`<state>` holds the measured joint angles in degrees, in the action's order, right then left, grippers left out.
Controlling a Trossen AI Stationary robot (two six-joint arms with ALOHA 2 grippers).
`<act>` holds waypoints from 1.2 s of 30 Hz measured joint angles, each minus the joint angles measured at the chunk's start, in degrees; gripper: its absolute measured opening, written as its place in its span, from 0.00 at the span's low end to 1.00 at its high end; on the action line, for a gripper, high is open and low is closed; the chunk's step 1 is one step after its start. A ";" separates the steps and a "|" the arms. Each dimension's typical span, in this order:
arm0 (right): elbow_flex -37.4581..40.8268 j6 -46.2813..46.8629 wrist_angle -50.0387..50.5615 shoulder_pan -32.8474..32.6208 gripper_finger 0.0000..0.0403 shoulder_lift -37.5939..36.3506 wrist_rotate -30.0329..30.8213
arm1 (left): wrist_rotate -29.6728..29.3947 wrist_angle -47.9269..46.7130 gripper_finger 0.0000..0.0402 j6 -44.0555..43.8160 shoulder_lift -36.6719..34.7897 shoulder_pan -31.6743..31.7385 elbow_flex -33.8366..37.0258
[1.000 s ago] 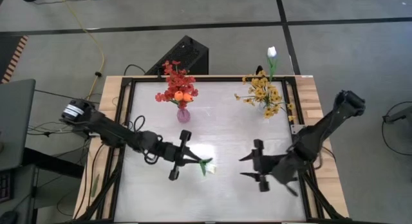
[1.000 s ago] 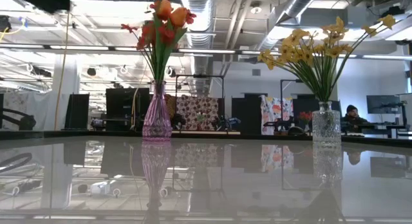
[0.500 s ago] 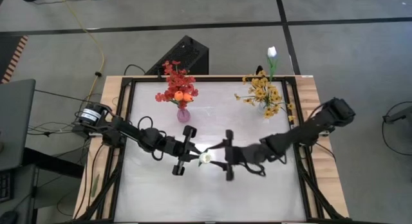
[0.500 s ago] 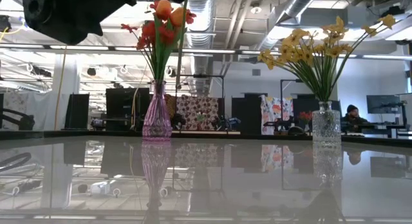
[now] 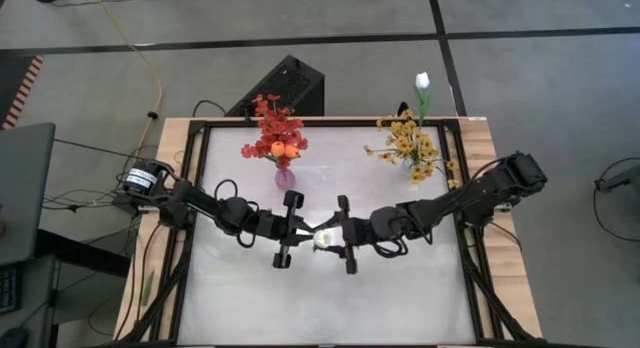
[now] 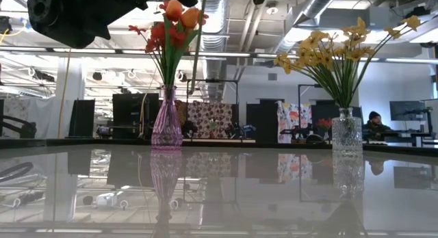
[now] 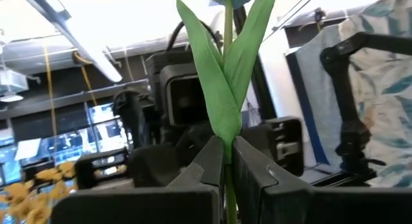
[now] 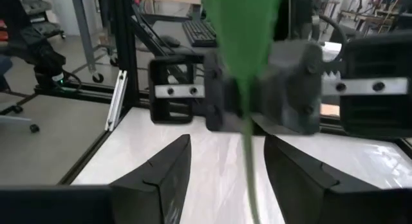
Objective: Sort flowers into vase by color
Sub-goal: Put the white tulip into the transparent vase
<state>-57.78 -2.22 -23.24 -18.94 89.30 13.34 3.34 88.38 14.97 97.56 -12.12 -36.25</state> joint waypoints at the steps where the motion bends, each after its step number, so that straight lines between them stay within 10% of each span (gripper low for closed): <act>1: 0.00 0.02 -0.15 0.00 0.54 0.00 0.02 | -0.21 -0.04 0.00 -0.03 0.00 0.20 0.00; 16: 0.04 -1.41 4.96 2.13 0.05 -1.18 0.29 | -0.29 -2.01 0.08 -0.30 -0.04 0.88 0.00; 24: 0.09 -0.78 18.37 -0.47 0.05 -11.21 5.25 | -9.07 -4.55 0.34 -0.67 -0.18 0.86 1.73; 36: 0.00 -4.82 31.13 -7.60 0.05 -35.95 32.02 | -11.30 -6.25 0.44 -3.65 -2.43 0.86 10.07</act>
<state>-57.78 -7.04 7.89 -26.54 53.35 45.36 -7.96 82.13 11.32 95.13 -11.27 -26.18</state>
